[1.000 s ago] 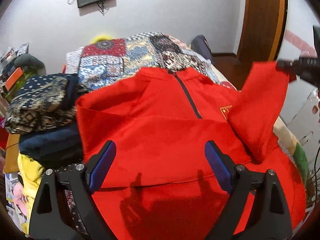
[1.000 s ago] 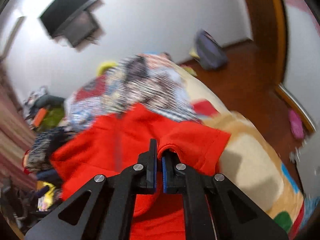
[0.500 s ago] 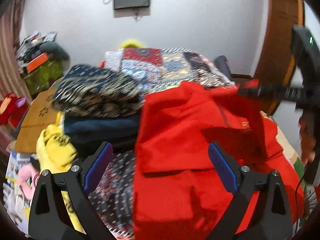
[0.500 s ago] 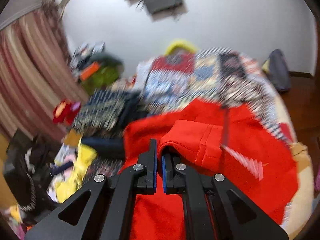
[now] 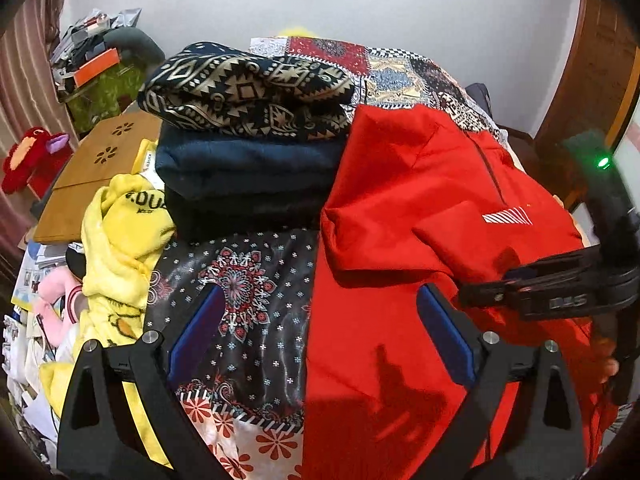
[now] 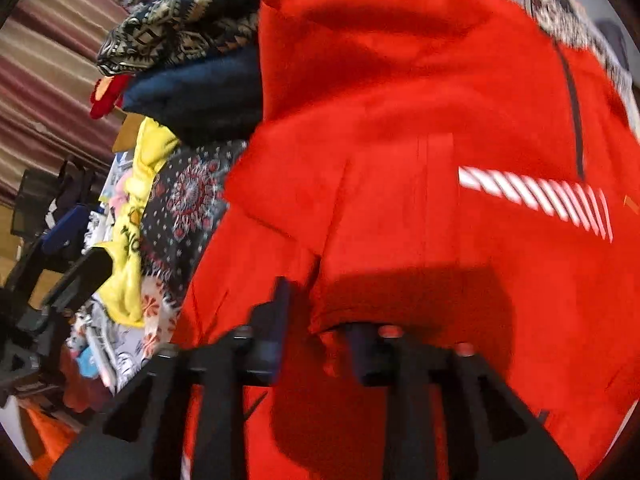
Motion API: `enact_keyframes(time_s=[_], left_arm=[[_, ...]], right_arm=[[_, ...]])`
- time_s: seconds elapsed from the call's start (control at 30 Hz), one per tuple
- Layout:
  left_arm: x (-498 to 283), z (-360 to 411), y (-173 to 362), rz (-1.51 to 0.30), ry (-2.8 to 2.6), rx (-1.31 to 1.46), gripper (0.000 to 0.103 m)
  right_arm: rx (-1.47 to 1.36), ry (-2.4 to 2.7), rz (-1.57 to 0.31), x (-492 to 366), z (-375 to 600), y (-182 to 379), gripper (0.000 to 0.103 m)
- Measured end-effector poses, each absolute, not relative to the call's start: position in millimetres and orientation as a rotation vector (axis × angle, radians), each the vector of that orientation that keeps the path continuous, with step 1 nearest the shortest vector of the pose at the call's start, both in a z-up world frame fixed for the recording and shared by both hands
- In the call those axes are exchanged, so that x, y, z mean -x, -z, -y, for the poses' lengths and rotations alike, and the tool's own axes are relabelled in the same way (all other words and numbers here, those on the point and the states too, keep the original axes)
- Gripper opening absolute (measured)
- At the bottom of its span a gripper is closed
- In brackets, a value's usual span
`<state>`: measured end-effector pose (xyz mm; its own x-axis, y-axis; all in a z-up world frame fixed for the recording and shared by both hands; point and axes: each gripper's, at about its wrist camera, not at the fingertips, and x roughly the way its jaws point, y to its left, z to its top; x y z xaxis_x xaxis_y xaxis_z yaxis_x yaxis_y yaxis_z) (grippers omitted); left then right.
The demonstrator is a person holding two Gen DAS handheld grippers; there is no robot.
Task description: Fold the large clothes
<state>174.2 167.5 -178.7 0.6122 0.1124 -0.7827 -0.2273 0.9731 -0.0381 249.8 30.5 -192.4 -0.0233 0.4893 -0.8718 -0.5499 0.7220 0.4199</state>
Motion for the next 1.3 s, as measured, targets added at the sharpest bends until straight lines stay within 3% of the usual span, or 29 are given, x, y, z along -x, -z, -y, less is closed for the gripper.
enact_keyframes(time_s=[0.33, 0.5, 0.9, 1.07, 1.17, 1.23, 1.3], left_arm=[[-204.3, -121.8, 174.7, -0.900, -0.112, 0.053, 0.097], [-230.8, -81.4, 177.4, -0.921, -0.036, -0.047, 0.097], [-268.0, -18.5, 240.4, -1.003, -0.029, -0.353, 0.096], [-275.3, -26.0, 235.0, -0.985, -0.020, -0.275, 0.076], [-282.6, -30.6, 231.3, -0.988, -0.012, -0.222, 0.057], [-286.6, -35.4, 229.9, -1.000, -0.009, -0.186, 0.023], [-289.0, -41.1, 225.6, -1.005, -0.009, -0.142, 0.008]], right_arm=[[0.034, -0.745, -1.120, -256.9, 39.0, 121.1, 0.042], [0.040, -0.610, -0.998, -265.0, 90.0, 104.2, 0.054], [-0.015, -0.333, -1.119, -289.5, 202.3, 176.0, 0.054], [-0.088, -0.275, -1.204, -290.1, 231.8, 217.1, 0.054], [-0.144, -0.255, -1.231, -290.5, 240.0, 233.2, 0.054], [-0.168, -0.251, -1.244, -288.7, 244.6, 240.2, 0.054], [-0.200, -0.260, -1.254, -288.7, 248.3, 242.9, 0.054]])
